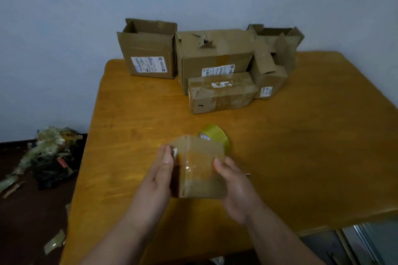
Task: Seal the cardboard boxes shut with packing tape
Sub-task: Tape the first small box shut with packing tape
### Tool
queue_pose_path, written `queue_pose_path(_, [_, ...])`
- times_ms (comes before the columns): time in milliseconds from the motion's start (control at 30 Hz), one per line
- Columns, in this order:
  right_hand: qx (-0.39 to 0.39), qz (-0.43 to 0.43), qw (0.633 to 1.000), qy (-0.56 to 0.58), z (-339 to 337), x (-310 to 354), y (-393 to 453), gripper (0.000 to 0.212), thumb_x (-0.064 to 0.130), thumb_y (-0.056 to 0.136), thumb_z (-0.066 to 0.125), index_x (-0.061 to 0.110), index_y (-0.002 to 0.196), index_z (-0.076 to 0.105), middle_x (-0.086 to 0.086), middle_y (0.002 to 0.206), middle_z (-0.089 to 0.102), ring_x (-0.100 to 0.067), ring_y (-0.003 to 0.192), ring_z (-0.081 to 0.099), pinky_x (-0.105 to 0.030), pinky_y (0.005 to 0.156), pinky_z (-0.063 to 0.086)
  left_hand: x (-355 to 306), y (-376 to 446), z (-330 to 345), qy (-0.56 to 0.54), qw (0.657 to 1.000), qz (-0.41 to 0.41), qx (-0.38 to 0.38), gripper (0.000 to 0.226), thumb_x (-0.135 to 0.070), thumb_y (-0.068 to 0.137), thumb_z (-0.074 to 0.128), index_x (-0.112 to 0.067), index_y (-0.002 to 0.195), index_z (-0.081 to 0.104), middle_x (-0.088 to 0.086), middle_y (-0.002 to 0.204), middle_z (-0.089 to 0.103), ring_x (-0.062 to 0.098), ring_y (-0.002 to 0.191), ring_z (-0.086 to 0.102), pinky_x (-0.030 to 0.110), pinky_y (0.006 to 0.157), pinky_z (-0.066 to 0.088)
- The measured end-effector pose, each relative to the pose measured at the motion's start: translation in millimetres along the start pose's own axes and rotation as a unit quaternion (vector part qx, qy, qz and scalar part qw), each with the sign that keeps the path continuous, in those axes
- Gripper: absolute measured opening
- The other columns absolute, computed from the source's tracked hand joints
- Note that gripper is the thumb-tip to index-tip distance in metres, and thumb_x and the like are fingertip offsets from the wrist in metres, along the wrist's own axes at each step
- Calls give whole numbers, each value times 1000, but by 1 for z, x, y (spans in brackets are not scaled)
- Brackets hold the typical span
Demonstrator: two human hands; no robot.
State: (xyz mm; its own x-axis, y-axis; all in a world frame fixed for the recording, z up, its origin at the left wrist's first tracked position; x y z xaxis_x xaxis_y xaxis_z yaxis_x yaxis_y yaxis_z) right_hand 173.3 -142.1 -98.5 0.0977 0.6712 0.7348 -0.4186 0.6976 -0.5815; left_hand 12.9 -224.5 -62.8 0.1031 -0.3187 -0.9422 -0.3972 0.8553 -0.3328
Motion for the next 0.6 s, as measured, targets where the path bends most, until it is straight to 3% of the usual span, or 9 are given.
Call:
queue_pose_path(33, [28, -3, 998, 61, -9, 12, -2, 60, 38, 86, 66, 16, 140, 51, -11, 133, 62, -34, 123, 58, -57, 104, 44, -14, 1, 2, 46, 998, 42, -12, 73, -75, 83, 51, -45, 148, 32, -35, 148, 27, 3, 143, 26, 41, 119, 25])
queue_pose_path(100, [103, -22, 983, 150, -24, 34, -10, 68, 36, 84, 71, 8, 141, 48, -20, 140, 54, -41, 129, 51, -58, 105, 43, -34, 6, 7, 121, 990, 64, -36, 97, -77, 71, 62, -46, 151, 18, -37, 147, 22, 6, 143, 24, 45, 118, 23])
queue_pose_path(167, [143, -31, 969, 199, -36, 44, -15, 77, 35, 80, 77, 7, 144, 45, -23, 145, 48, -44, 133, 45, -61, 107, 38, -43, 12, 23, 17, 999, -34, 11, 114, -71, 59, 78, -37, 153, 22, -17, 144, 44, 14, 131, 46, 47, 115, 30])
queue_pose_path(233, [115, -44, 970, 208, -51, 45, -15, 70, 36, 86, 70, 9, 145, 43, -23, 145, 47, -45, 133, 45, -66, 108, 35, -45, 18, 46, -114, 979, -133, 105, 82, -48, 69, 78, -16, 139, 49, 5, 120, 70, 22, 108, 67, 44, 105, 44])
queue_pose_path(267, [70, -60, 978, 187, -60, 46, -14, 61, 38, 92, 62, 12, 145, 44, -20, 144, 50, -43, 131, 48, -65, 108, 35, -46, 21, 57, -134, 971, -155, 125, 62, -38, 74, 72, -11, 128, 57, 10, 110, 73, 25, 100, 70, 42, 97, 49])
queue_pose_path(367, [-109, -84, 990, 22, -87, 60, -16, 40, 40, 102, 45, 30, 140, 49, -2, 129, 64, -29, 117, 61, -55, 97, 49, -41, 28, 94, -116, 976, -143, 117, 35, -27, 87, 62, -12, 118, 63, 11, 103, 75, 24, 92, 73, 39, 89, 52])
queue_pose_path(400, [-135, -85, 987, -5, -96, 66, -19, 39, 45, 100, 45, 34, 137, 51, 2, 124, 67, -25, 112, 64, -51, 92, 53, -39, 33, 107, -107, 979, -131, 110, 29, -26, 91, 59, -14, 118, 63, 9, 101, 76, 22, 92, 73, 40, 89, 52])
queue_pose_path(500, [-85, -88, 991, -49, -119, 86, -22, 55, 68, 86, 44, 41, 131, 56, 8, 119, 70, -14, 108, 67, -48, 95, 52, -38, 47, 150, -69, 986, -117, 97, 23, -27, 98, 55, -20, 118, 62, 2, 101, 76, 20, 96, 72, 42, 98, 49])
queue_pose_path(600, [-55, -77, 992, -85, -157, 111, -16, 63, 72, 73, 51, 43, 129, 55, 11, 115, 72, -10, 104, 69, -42, 96, 50, -36, 67, 196, 7, 994, -79, 76, 20, -32, 100, 51, -25, 114, 63, -5, 99, 76, 15, 96, 71, 42, 99, 48])
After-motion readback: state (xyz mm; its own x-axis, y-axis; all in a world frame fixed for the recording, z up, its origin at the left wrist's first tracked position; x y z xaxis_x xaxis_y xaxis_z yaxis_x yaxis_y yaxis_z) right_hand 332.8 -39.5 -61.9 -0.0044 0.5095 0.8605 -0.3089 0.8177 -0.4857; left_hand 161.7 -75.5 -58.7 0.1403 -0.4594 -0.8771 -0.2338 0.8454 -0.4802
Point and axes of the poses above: each hand's wrist, its own y-axis towards the middle knuckle, its own z-axis out of the palm, x = y × z, the point moved 2 cm from there along y, towards the middle knuckle
